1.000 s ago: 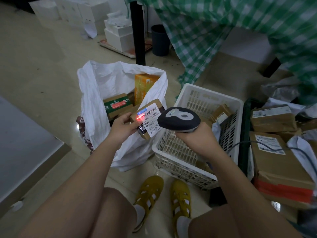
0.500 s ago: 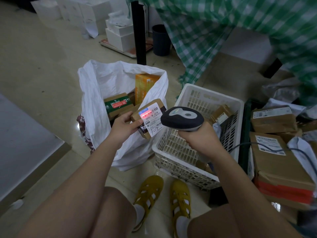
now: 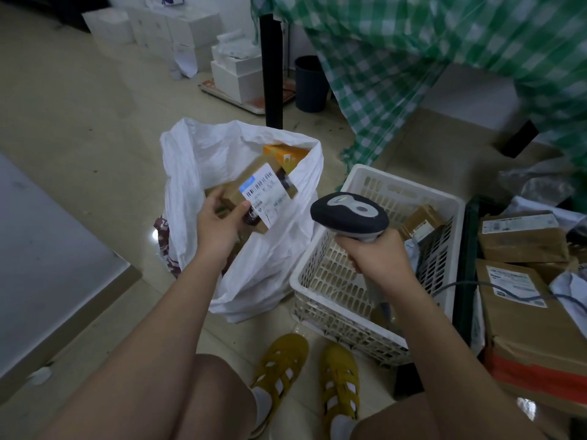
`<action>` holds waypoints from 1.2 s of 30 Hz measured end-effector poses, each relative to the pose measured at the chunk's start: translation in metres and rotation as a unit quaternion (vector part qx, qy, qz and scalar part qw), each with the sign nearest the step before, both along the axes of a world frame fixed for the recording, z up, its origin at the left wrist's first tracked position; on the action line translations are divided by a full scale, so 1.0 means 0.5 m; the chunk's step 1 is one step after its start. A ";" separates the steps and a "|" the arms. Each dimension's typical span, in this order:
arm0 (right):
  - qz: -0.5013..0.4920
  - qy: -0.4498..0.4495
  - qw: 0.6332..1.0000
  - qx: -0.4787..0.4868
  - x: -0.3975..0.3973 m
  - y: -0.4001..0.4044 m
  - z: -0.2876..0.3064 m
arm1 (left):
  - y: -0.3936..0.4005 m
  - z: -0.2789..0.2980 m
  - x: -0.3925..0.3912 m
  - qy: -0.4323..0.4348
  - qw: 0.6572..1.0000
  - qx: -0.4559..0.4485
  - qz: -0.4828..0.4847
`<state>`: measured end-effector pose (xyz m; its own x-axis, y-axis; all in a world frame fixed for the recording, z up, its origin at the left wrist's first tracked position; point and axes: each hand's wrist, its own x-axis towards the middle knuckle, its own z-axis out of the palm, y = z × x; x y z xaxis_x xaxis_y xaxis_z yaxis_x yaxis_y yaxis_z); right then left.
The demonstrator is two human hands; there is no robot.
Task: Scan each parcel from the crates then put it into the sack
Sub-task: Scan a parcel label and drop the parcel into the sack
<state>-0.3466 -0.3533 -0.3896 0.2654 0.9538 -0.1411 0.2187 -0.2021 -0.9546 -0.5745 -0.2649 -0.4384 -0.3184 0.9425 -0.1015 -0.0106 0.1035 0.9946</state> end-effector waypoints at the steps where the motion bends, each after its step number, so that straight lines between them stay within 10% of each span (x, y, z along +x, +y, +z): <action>1: -0.010 0.007 1.000 0.003 -0.003 0.006 0.001 | 0.016 0.005 -0.008 0.015 0.999 0.022 0.033; 10: -0.043 0.018 0.998 -0.031 -0.019 0.067 -0.029 | 0.178 0.021 0.022 0.318 0.939 0.119 -0.044; 18: -0.070 0.043 0.996 -0.045 0.004 0.106 -0.060 | 0.233 -0.107 0.031 0.582 0.777 -0.036 -0.238; 21: -0.073 0.032 0.995 -0.059 0.020 0.108 -0.071 | 0.238 -0.097 0.049 0.518 0.801 -0.085 -0.288; 26: -0.101 0.047 0.990 -0.082 0.053 0.096 -0.069 | 0.215 -0.050 0.051 0.240 0.948 -0.137 -0.160; 36: -0.195 0.022 0.978 -0.074 0.179 0.029 -0.053 | 0.079 -0.001 0.215 0.185 0.957 0.015 -0.224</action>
